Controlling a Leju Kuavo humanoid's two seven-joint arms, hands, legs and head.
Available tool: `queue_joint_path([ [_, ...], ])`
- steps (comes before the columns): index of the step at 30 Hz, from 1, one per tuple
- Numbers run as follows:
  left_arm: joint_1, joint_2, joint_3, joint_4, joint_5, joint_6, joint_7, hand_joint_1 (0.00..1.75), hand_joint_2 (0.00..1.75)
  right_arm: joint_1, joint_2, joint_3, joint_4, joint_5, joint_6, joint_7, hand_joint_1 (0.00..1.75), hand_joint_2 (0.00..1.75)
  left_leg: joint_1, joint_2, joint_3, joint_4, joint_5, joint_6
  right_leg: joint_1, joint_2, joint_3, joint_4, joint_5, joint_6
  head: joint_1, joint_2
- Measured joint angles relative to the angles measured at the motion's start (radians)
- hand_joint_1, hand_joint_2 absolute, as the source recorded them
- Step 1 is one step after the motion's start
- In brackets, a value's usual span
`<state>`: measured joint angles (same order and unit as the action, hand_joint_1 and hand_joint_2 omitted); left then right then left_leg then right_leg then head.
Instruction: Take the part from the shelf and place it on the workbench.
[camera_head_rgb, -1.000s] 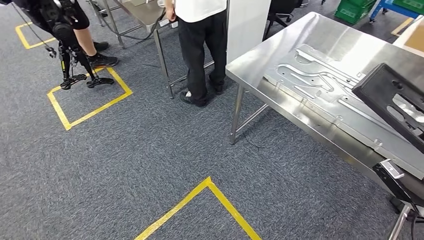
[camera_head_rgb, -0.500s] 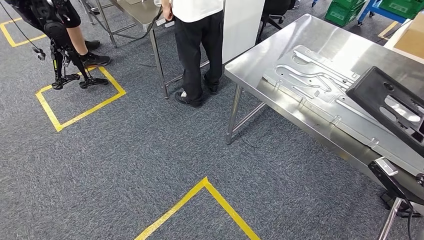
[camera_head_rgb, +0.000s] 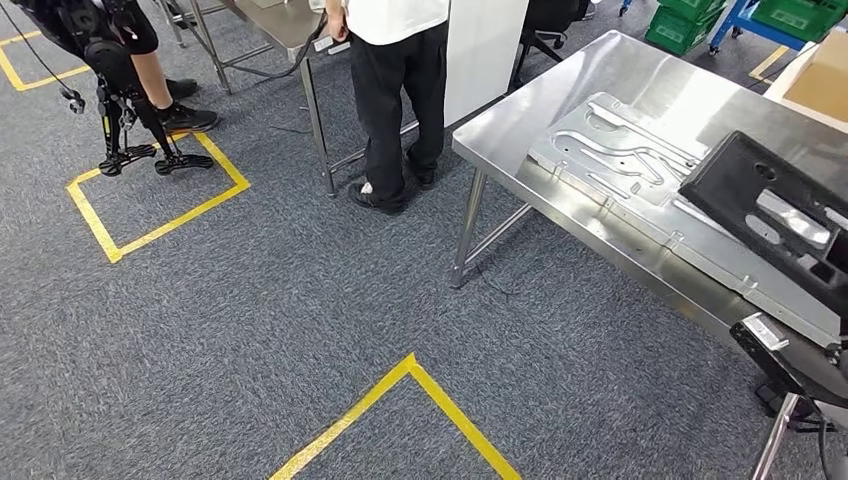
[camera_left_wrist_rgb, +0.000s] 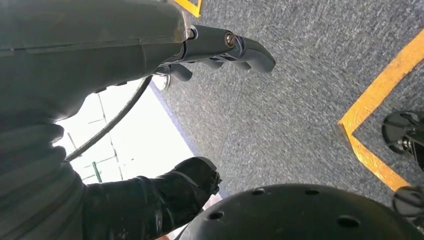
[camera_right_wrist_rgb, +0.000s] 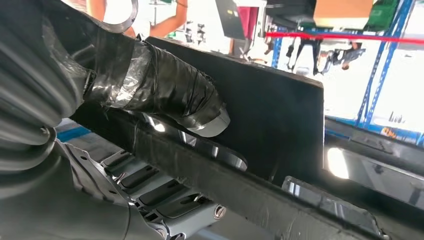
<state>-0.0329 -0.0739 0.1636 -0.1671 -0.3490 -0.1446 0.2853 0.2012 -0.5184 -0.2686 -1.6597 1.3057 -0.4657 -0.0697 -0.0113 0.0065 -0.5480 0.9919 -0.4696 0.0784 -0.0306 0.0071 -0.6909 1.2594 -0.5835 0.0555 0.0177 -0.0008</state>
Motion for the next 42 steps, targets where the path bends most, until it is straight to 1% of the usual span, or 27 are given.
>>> queue_joint_path([
  [1, 0.001, 0.000, 0.001, 0.000, 0.000, 0.000, 0.001, 0.00, 1.75, 0.001, 0.000, 0.004, 0.003, 0.000, 0.001, 0.000, 1.75, 1.75, 0.000, 0.001, 0.001, 0.001, -0.001, -0.002, -0.001, -0.001, -0.011, 0.020, 0.002, 0.000, 0.000, 0.000],
  [2, 0.001, -0.001, 0.001, 0.000, 0.000, 0.000, 0.001, 0.00, 1.75, 0.001, -0.001, 0.007, 0.005, -0.001, 0.002, 0.000, 1.75, 1.75, 0.000, 0.002, 0.002, 0.001, -0.003, -0.004, -0.001, -0.003, -0.005, 0.003, 0.022, 0.000, 0.000, 0.000],
  [4, 0.002, -0.002, 0.001, 0.000, 0.000, 0.000, 0.002, 0.00, 1.75, 0.001, -0.007, 0.013, 0.009, -0.001, 0.006, -0.002, 1.75, 1.75, 0.000, 0.003, 0.006, 0.005, -0.009, -0.012, -0.003, -0.010, 0.054, -0.118, 0.087, -0.002, 0.000, 0.000],
  [6, 0.001, -0.002, 0.001, 0.000, -0.002, 0.000, 0.001, 0.00, 1.75, -0.001, -0.014, 0.019, 0.012, -0.002, 0.013, -0.004, 1.75, 1.75, -0.003, 0.003, 0.007, 0.011, -0.017, -0.022, 0.003, -0.015, 0.100, -0.216, 0.120, -0.011, 0.000, 0.000],
  [8, 0.000, -0.002, 0.002, 0.000, -0.006, 0.000, 0.001, 0.00, 1.75, -0.004, -0.020, 0.028, 0.017, -0.002, 0.018, -0.006, 1.75, 1.75, -0.006, 0.004, 0.007, 0.013, -0.021, -0.031, 0.009, -0.013, 0.105, -0.232, 0.117, -0.024, -0.001, 0.000],
  [11, -0.001, -0.002, 0.002, 0.000, -0.008, 0.000, 0.001, 0.00, 1.75, -0.009, -0.029, 0.042, 0.025, -0.003, 0.021, -0.009, 1.75, 1.75, -0.003, 0.003, -0.001, 0.043, -0.046, -0.047, 0.006, -0.009, 0.112, -0.235, 0.113, -0.045, -0.001, 0.000],
  [12, -0.001, -0.002, 0.002, 0.000, -0.008, 0.000, 0.001, 0.00, 1.75, -0.012, -0.033, 0.046, 0.027, -0.003, 0.021, -0.009, 1.75, 1.75, -0.002, 0.002, -0.021, 0.087, -0.070, -0.052, 0.005, -0.009, 0.116, -0.236, 0.112, -0.052, -0.001, 0.000],
  [14, -0.001, -0.002, 0.002, 0.000, -0.009, 0.000, 0.000, 0.00, 1.75, -0.016, -0.036, 0.053, 0.028, -0.003, 0.021, -0.010, 1.75, 1.75, 0.000, 0.001, -0.092, 0.224, -0.129, -0.056, 0.009, -0.009, 0.120, -0.236, 0.107, -0.062, -0.001, 0.000],
  [15, -0.001, -0.002, 0.002, 0.000, -0.009, 0.000, 0.000, 0.00, 1.75, -0.017, -0.037, 0.057, 0.030, -0.003, 0.021, -0.011, 1.75, 1.75, 0.001, 0.001, -0.130, 0.287, -0.146, -0.056, 0.012, -0.008, 0.122, -0.236, 0.105, -0.065, -0.001, 0.000],
  [16, 0.000, -0.002, 0.002, 0.000, -0.009, 0.000, 0.000, 0.00, 1.75, -0.018, -0.037, 0.061, 0.031, -0.003, 0.021, -0.011, 1.75, 1.75, 0.001, 0.000, -0.153, 0.318, -0.144, -0.054, 0.015, -0.007, 0.125, -0.235, 0.102, -0.067, -0.001, 0.000],
  [17, 0.001, -0.002, 0.002, 0.000, -0.009, 0.000, 0.000, 0.00, 1.75, -0.018, -0.037, 0.064, 0.033, -0.003, 0.021, -0.011, 1.75, 1.75, 0.000, 0.000, -0.156, 0.309, -0.120, -0.049, 0.018, -0.005, 0.129, -0.235, 0.099, -0.069, -0.001, 0.000],
  [18, 0.002, -0.002, 0.002, 0.000, -0.009, 0.000, 0.000, 0.00, 1.75, -0.018, -0.037, 0.066, 0.034, -0.003, 0.021, -0.012, 1.75, 1.75, -0.002, -0.001, -0.140, 0.261, -0.080, -0.042, 0.021, -0.003, 0.135, -0.235, 0.096, -0.070, -0.001, 0.000],
  [19, 0.003, -0.002, 0.002, 0.000, -0.009, 0.000, 0.000, 0.00, 1.75, -0.019, -0.037, 0.068, 0.035, -0.004, 0.021, -0.012, 1.75, 1.75, -0.005, -0.003, -0.112, 0.188, -0.036, -0.033, 0.023, -0.001, 0.140, -0.235, 0.092, -0.070, -0.001, 0.000],
  [21, 0.004, 0.000, 0.002, 0.000, -0.009, 0.000, 0.000, 0.00, 1.75, -0.020, -0.037, 0.069, 0.036, -0.004, 0.021, -0.012, 1.75, 1.75, -0.012, -0.005, -0.058, 0.068, 0.013, -0.016, 0.025, 0.001, 0.146, -0.235, 0.085, -0.066, -0.001, 0.000],
  [22, 0.004, 0.001, 0.002, 0.000, -0.009, 0.000, 0.000, 0.00, 1.75, -0.021, -0.038, 0.070, 0.037, -0.004, 0.022, -0.012, 1.75, 1.75, -0.014, -0.006, -0.046, 0.040, 0.017, -0.012, 0.024, 0.002, 0.146, -0.236, 0.083, -0.062, -0.001, 0.000],
  [25, 0.000, 0.000, 0.002, 0.000, -0.010, 0.000, -0.001, 0.00, 1.75, -0.026, -0.046, 0.078, 0.040, -0.004, 0.024, -0.013, 1.75, 1.75, -0.013, -0.005, -0.032, 0.014, 0.017, -0.009, 0.021, 0.002, 0.151, -0.239, 0.079, -0.046, 0.000, 0.000],
  [27, 0.000, -0.004, 0.002, 0.000, -0.011, 0.000, 0.000, 0.00, 1.75, -0.040, -0.058, 0.085, 0.044, -0.004, 0.026, -0.013, 1.75, 1.75, -0.008, -0.002, -0.016, -0.010, 0.023, -0.007, 0.021, 0.000, 0.136, -0.201, 0.054, -0.038, 0.002, 0.000],
  [28, 0.000, -0.005, 0.002, 0.000, -0.011, 0.000, 0.000, 0.00, 1.75, -0.050, -0.063, 0.089, 0.048, -0.004, 0.029, -0.014, 1.75, 1.75, -0.006, 0.000, -0.010, -0.016, 0.024, -0.005, 0.017, -0.001, 0.111, -0.151, 0.029, -0.034, 0.003, 0.000],
  [30, 0.000, -0.005, 0.002, 0.000, -0.013, -0.001, 0.002, 0.00, 1.75, -0.069, -0.065, 0.101, 0.060, -0.004, 0.034, -0.014, 1.75, 1.75, -0.005, 0.002, -0.005, -0.018, 0.020, -0.003, 0.009, -0.002, 0.038, -0.026, -0.016, -0.023, 0.004, 0.000],
  [31, -0.001, -0.005, 0.002, 0.000, -0.014, -0.001, 0.002, 0.00, 1.75, -0.074, -0.066, 0.109, 0.068, -0.004, 0.037, -0.014, 1.75, 1.75, -0.005, 0.001, -0.002, -0.017, 0.017, -0.004, 0.004, -0.003, 0.012, 0.013, -0.019, -0.017, 0.004, 0.000],
  [32, -0.001, -0.005, 0.002, 0.000, -0.015, -0.003, 0.002, 0.00, 1.75, -0.077, -0.067, 0.116, 0.075, -0.005, 0.040, -0.015, 1.75, 1.75, -0.004, 0.000, 0.000, -0.015, 0.012, -0.007, -0.001, -0.004, 0.001, 0.017, -0.002, -0.012, 0.004, 0.000],
  [33, -0.001, -0.005, 0.002, 0.000, -0.016, -0.004, 0.002, 0.00, 1.75, -0.082, -0.068, 0.123, 0.082, -0.006, 0.042, -0.015, 1.75, 1.75, -0.002, -0.001, 0.004, -0.010, 0.006, -0.010, -0.007, -0.005, 0.011, -0.019, 0.033, -0.006, 0.004, 0.000],
  [35, -0.001, -0.005, 0.002, 0.000, -0.017, -0.006, 0.002, 0.00, 1.75, -0.100, -0.074, 0.138, 0.096, -0.011, 0.046, -0.015, 1.75, 1.75, 0.001, -0.002, 0.008, 0.005, -0.010, -0.022, -0.012, -0.009, 0.061, -0.145, 0.103, 0.004, 0.005, 0.000],
  [36, -0.001, -0.004, 0.002, 0.000, -0.019, -0.007, 0.002, 0.00, 1.75, -0.111, -0.078, 0.147, 0.103, -0.012, 0.047, -0.016, 1.75, 1.75, 0.000, -0.002, 0.007, 0.013, -0.017, -0.029, -0.011, -0.009, 0.081, -0.191, 0.120, 0.001, 0.004, 0.000],
  [37, -0.001, -0.004, 0.002, 0.000, -0.020, -0.008, 0.002, 0.00, 1.75, -0.121, -0.081, 0.157, 0.111, -0.013, 0.049, -0.016, 1.75, 1.75, 0.000, -0.002, 0.006, 0.019, -0.022, -0.035, -0.008, -0.008, 0.090, -0.215, 0.123, -0.003, 0.004, 0.000],
  [40, -0.003, -0.003, 0.002, 0.000, -0.027, -0.010, 0.001, 0.00, 1.75, -0.144, -0.093, 0.188, 0.131, -0.014, 0.058, -0.018, 1.75, 1.75, 0.002, -0.001, 0.005, 0.025, -0.031, -0.049, -0.003, -0.005, 0.092, -0.218, 0.115, -0.028, 0.004, 0.000],
  [42, -0.005, -0.003, 0.002, 0.000, -0.033, -0.012, 0.000, 0.00, 1.75, -0.170, -0.109, 0.211, 0.145, -0.016, 0.068, -0.016, 1.75, 1.75, 0.004, -0.002, -0.014, 0.069, -0.058, -0.058, -0.005, -0.005, 0.099, -0.220, 0.112, -0.044, 0.004, 0.000],
])
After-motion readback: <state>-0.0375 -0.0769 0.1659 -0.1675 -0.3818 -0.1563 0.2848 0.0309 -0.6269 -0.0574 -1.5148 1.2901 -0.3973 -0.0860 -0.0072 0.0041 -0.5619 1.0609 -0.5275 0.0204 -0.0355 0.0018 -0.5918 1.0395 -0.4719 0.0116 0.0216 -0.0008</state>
